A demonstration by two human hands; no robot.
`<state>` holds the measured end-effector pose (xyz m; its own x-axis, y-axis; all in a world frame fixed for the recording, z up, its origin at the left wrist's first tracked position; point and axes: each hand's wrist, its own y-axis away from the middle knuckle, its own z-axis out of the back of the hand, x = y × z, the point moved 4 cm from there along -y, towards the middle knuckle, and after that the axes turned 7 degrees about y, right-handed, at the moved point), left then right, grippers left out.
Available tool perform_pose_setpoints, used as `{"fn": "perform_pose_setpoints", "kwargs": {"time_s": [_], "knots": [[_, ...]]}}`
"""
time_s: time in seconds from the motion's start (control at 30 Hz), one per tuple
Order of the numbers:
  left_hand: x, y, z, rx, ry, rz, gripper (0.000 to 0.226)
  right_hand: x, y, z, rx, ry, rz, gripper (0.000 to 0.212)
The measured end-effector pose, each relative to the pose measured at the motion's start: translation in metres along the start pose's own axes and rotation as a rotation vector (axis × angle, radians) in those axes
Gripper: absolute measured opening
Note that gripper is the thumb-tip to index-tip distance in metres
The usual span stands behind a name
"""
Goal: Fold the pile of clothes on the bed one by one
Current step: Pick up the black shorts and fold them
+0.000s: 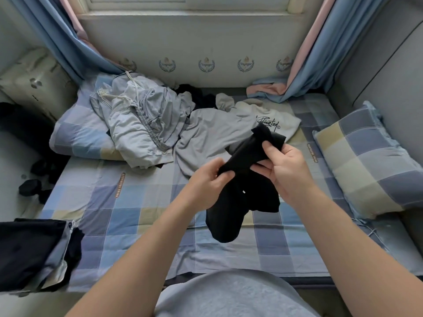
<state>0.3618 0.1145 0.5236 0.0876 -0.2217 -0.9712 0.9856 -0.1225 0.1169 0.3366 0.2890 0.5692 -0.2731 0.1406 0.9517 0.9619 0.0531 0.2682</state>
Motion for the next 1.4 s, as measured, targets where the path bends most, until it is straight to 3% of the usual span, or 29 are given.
{"fn": "perform_pose_setpoints", "kwargs": {"time_s": [0.1,0.2,0.3,0.33,0.4,0.47,0.63,0.7,0.8,0.9,0.97,1.03,1.07,1.2,1.3,1.4], "knots": [[-0.009,-0.004,0.013,-0.078,0.036,-0.011,0.027,-0.010,-0.003,0.012,-0.018,0.113,-0.005,0.028],[-0.015,-0.007,0.023,-0.187,0.196,-0.002,0.033,-0.024,0.004,0.015,-0.005,0.269,0.045,0.062],[-0.025,-0.008,0.018,-0.132,0.415,0.036,0.025,-0.047,0.019,-0.006,0.216,0.386,-0.011,0.087],[-0.029,-0.008,0.015,-0.100,0.451,0.037,0.024,-0.056,0.025,-0.016,0.309,0.403,-0.065,0.080],[-0.037,-0.009,0.012,-0.083,0.446,0.023,0.023,-0.071,0.031,-0.030,0.416,0.457,-0.151,0.043],[-0.043,-0.012,0.020,-0.146,0.398,-0.002,0.024,-0.075,0.028,-0.031,0.388,0.513,-0.128,0.018],[-0.033,-0.016,0.073,-0.487,0.143,0.055,0.024,-0.060,0.019,-0.018,0.359,0.432,-0.056,0.017],[-0.026,-0.013,0.078,-0.541,0.142,0.092,0.026,-0.051,0.016,-0.016,0.306,0.367,-0.060,0.018],[-0.024,-0.004,0.061,-0.437,0.099,0.032,0.042,-0.040,0.011,-0.015,0.140,0.215,-0.105,0.019],[-0.020,0.007,0.032,-0.211,-0.012,0.041,0.068,-0.027,0.005,-0.014,-0.049,0.060,-0.128,0.016],[-0.013,0.013,0.008,0.006,-0.012,0.111,0.083,-0.015,0.003,-0.016,-0.081,-0.044,-0.127,0.015],[-0.008,0.016,-0.009,0.089,-0.009,0.121,0.093,-0.003,0.005,-0.018,-0.080,-0.115,-0.127,0.014],[-0.006,0.014,-0.012,0.046,-0.042,0.102,0.086,0.001,0.006,-0.019,-0.066,-0.132,-0.129,0.014],[-0.013,0.002,-0.003,-0.159,-0.253,-0.012,0.009,0.009,0.010,-0.015,-0.021,-0.185,-0.146,0.015],[-0.014,-0.001,0.004,-0.163,0.005,0.040,0.020,0.011,0.012,-0.001,0.009,-0.171,-0.131,0.021],[-0.018,-0.004,0.020,-0.302,0.301,0.117,0.023,0.003,0.016,0.014,0.132,0.112,-0.075,0.046]]}}
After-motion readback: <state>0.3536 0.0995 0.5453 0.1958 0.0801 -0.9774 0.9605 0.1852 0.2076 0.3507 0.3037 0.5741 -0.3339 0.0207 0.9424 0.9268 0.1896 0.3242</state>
